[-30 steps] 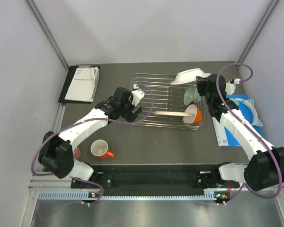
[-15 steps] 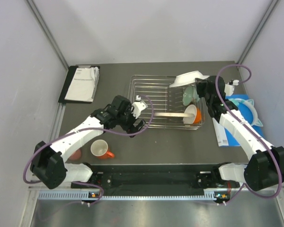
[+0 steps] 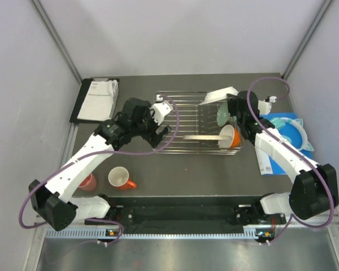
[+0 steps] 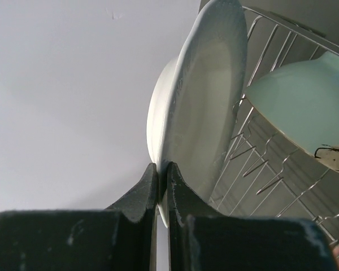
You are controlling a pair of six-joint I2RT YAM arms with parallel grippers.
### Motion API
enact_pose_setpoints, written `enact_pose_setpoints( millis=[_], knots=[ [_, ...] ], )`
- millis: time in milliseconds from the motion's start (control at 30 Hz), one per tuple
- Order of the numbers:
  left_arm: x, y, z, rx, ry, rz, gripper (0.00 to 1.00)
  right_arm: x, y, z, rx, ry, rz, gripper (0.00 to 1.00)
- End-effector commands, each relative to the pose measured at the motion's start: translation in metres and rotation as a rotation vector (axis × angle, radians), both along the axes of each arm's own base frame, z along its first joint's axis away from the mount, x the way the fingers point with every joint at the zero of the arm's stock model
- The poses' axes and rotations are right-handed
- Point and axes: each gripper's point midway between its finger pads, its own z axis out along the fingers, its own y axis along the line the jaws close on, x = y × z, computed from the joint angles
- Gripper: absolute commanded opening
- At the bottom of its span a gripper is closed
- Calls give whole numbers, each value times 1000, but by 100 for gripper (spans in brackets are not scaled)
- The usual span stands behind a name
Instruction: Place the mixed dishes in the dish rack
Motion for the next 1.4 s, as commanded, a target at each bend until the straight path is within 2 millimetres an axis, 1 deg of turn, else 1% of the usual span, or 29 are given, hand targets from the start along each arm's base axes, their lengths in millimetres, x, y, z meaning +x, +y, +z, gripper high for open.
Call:
enact_pose_setpoints(
  millis=[0,33,100,133,167,200,233,267,367,467,600,667,800,900,933,967,1067,1200,1367],
  knots=[
    [61,48,26,98,-236,194,99,16,27,94,175,-272,29,0],
    [74,65,22,125,-253,238,99,17,28,92,191,-269,26,0],
    [92,78,-3,164,-239,276,99,18,30,93,208,-277,24,0],
    [99,90,-12,184,-229,300,99,18,29,95,217,-280,19,0],
    [104,94,-29,209,-201,305,99,18,29,95,220,-281,17,0],
    [103,98,-45,229,-178,305,99,17,28,95,224,-280,12,0],
    [107,97,-52,236,-186,301,99,17,27,96,238,-285,5,0],
    [107,95,-65,242,-162,291,99,16,26,98,243,-288,1,0],
    [105,84,-87,219,-103,259,99,17,20,99,257,-294,-24,0],
    [104,70,-93,183,-69,251,99,19,18,100,281,-307,-37,0],
    [96,49,-86,144,-67,221,99,21,11,101,309,-321,-59,0],
    [92,44,-82,138,-70,211,99,21,8,104,315,-333,-67,0],
    [77,36,-84,125,-43,191,99,22,3,114,342,-370,-75,0],
    [63,35,-89,126,-38,175,99,20,2,124,355,-402,-70,0],
    [60,36,-86,120,-44,173,99,20,1,125,354,-404,-71,0],
    [55,37,-92,129,-35,170,99,20,1,128,358,-415,-70,0],
    [48,36,-95,124,-28,168,99,22,5,130,357,-418,-56,0],
    [46,36,-93,118,-33,169,99,26,8,121,349,-403,-48,0],
    [50,37,-92,129,-52,173,99,18,11,114,338,-379,-28,0]
  ],
)
